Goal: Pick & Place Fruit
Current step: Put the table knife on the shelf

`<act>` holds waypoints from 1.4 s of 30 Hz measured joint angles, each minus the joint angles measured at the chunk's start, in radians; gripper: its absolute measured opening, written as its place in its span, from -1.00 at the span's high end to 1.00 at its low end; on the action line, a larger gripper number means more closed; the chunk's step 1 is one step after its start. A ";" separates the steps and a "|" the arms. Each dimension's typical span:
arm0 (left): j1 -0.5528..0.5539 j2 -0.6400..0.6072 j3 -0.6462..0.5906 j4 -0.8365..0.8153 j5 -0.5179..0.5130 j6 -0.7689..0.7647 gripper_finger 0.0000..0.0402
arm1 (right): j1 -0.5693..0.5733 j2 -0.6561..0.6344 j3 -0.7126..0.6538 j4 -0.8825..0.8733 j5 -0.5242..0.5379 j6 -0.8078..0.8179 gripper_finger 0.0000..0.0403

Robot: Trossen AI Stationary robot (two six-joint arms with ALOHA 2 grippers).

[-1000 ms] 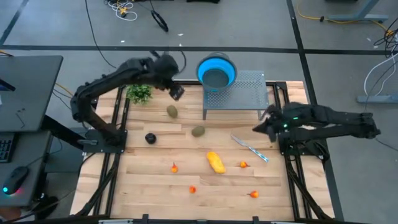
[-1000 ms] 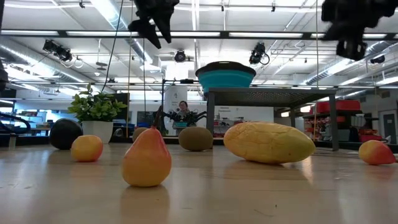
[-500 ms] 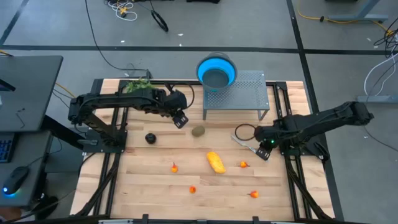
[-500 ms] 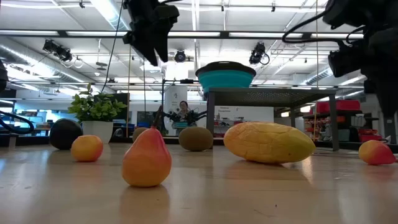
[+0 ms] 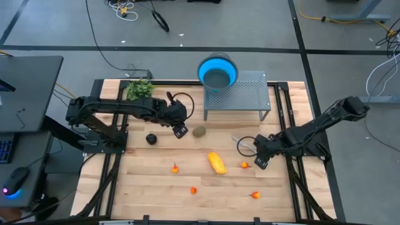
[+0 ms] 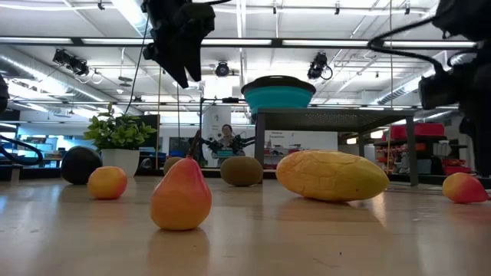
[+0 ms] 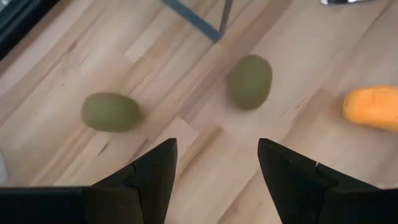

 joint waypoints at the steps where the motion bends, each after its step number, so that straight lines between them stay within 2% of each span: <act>1: -0.002 0.000 0.000 0.005 0.001 -0.010 -0.16 | 0.003 0.000 -0.010 0.000 0.022 0.008 0.29; 6: -0.013 0.000 0.000 0.021 0.017 -0.037 -0.16 | 0.010 0.000 -0.020 0.022 0.151 0.011 0.11; 10: -0.017 0.000 0.000 0.030 0.021 -0.061 -0.16 | 0.021 -0.001 -0.084 0.097 0.146 0.004 0.04; 16: -0.028 0.001 0.000 0.049 0.022 -0.111 -0.16 | 0.040 -0.006 -0.157 0.137 0.167 0.057 0.03; 19: -0.035 0.001 0.000 0.051 0.022 -0.116 -0.16 | 0.062 -0.005 -0.176 0.168 0.196 0.012 0.04; 23: -0.040 0.002 0.000 0.053 0.022 -0.126 -0.16 | 0.109 -0.003 -0.201 0.207 0.262 -0.049 0.11; 32: -0.040 0.002 0.000 0.053 0.039 -0.149 -0.16 | 0.225 -0.003 -0.257 0.265 0.368 -0.053 0.26; 37: -0.043 0.002 0.000 0.053 0.047 -0.168 -0.16 | 0.306 0.019 -0.287 0.298 0.444 0.031 0.29; 42: -0.051 0.002 0.000 0.060 0.047 -0.169 -0.16 | 0.355 0.062 -0.291 0.304 0.500 0.057 0.42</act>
